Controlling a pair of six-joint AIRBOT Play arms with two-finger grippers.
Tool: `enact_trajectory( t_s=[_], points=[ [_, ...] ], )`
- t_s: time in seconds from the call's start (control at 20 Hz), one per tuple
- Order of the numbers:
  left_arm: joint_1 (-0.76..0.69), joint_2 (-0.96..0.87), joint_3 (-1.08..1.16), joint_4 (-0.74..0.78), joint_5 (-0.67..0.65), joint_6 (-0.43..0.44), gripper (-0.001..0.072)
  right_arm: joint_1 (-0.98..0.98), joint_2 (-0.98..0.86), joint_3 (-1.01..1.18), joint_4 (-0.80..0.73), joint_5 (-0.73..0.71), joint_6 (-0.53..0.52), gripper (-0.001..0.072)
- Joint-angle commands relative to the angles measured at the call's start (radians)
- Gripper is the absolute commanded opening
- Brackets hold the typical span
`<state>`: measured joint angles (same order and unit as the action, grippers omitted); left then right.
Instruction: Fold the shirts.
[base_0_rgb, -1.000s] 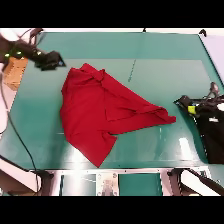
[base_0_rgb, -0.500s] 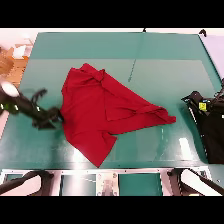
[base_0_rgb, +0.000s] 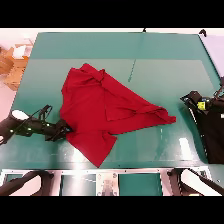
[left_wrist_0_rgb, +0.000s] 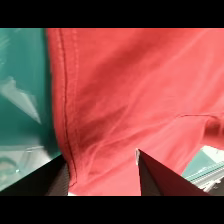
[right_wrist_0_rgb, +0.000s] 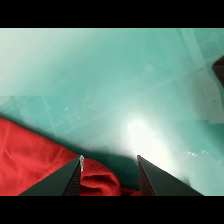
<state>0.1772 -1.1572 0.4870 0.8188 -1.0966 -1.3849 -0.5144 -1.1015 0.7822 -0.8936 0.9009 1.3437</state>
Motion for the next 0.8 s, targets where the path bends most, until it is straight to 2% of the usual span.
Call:
enact_trajectory(
  t_s=[0.0,0.05,0.1,0.15,0.3,0.45,0.55,0.75],
  points=[
    [-0.002,0.002,-0.032,-0.03,0.043,0.017,0.0473,0.002,0.0,0.001,0.002,-0.002,-0.006,0.0391],
    [-0.002,0.002,-0.036,-0.034,0.033,0.018,0.0433,0.002,0.0,0.001,0.002,-0.002,-0.006,0.0392],
    [-0.002,0.002,-0.035,-0.051,0.007,0.044,0.0133,0.002,0.0,0.001,0.002,-0.002,-0.011,0.0391],
    [-0.002,0.003,-0.024,-0.061,-0.031,0.08,0.0021,0.002,0.0,0.001,0.002,-0.002,-0.011,0.0391],
    [0.002,0.003,0.113,0.07,-0.094,0.077,0.0019,0.001,0.0,0.001,0.002,0.006,-0.011,0.04],
    [0.059,0.002,0.284,0.217,-0.034,0.04,0.0019,0.001,0.0,-0.001,-0.01,0.068,-0.014,0.0411],
    [0.103,-0.026,0.342,0.225,0.005,0.055,0.0019,0.001,0.0,-0.017,-0.011,0.115,-0.021,0.0411],
    [0.144,-0.177,0.392,0.231,-0.002,0.112,0.0019,0.002,0.001,-0.134,-0.053,0.211,-0.021,0.0411]
  ],
)
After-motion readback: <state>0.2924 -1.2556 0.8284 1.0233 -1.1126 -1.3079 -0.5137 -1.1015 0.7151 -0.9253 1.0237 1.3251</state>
